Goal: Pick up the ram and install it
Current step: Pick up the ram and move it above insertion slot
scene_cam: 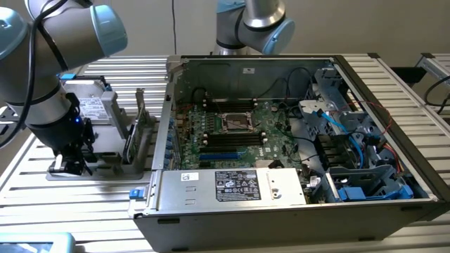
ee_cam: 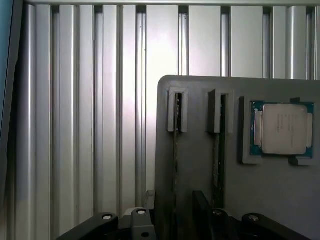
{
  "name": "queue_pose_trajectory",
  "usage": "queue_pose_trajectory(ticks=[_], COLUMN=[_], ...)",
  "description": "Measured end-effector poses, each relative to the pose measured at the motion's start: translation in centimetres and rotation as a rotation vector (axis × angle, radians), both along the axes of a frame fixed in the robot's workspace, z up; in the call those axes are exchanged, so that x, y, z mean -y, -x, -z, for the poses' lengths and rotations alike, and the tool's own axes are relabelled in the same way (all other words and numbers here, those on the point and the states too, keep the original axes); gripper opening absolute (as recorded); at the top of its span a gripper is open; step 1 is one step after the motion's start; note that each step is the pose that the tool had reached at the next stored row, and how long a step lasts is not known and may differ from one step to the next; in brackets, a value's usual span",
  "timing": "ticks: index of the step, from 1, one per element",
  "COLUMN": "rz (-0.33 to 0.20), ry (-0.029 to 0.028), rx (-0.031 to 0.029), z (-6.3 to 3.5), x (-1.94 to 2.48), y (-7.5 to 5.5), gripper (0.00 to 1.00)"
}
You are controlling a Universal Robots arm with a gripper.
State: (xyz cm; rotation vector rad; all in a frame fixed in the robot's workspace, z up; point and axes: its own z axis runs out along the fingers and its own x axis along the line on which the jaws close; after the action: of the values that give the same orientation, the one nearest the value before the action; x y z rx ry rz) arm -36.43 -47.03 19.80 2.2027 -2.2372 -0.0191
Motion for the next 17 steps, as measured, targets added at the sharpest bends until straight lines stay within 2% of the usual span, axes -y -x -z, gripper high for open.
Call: queue_pose_trajectory(ticks=[4, 5, 6, 9, 11, 17], rz=[0.000, 0.000, 0.000, 0.000, 0.000, 0.000], ry=[0.0001, 0.0001, 0.0000, -0.0001, -0.0002, 0.0000], rx=[-0.0001, -0.0001, 0.0000, 0.0000, 0.0002, 0.0028], z=[0.06, 0.07, 0.08, 0.09, -0.05, -2.21], x=[0.00, 0.00, 0.00, 0.00, 0.00, 0.01], y=[0.0, 0.0, 0.0, 0.0, 0.0, 0.0], gripper=[0.40, 0.34, 0.34, 0.16, 0.13, 0.13])
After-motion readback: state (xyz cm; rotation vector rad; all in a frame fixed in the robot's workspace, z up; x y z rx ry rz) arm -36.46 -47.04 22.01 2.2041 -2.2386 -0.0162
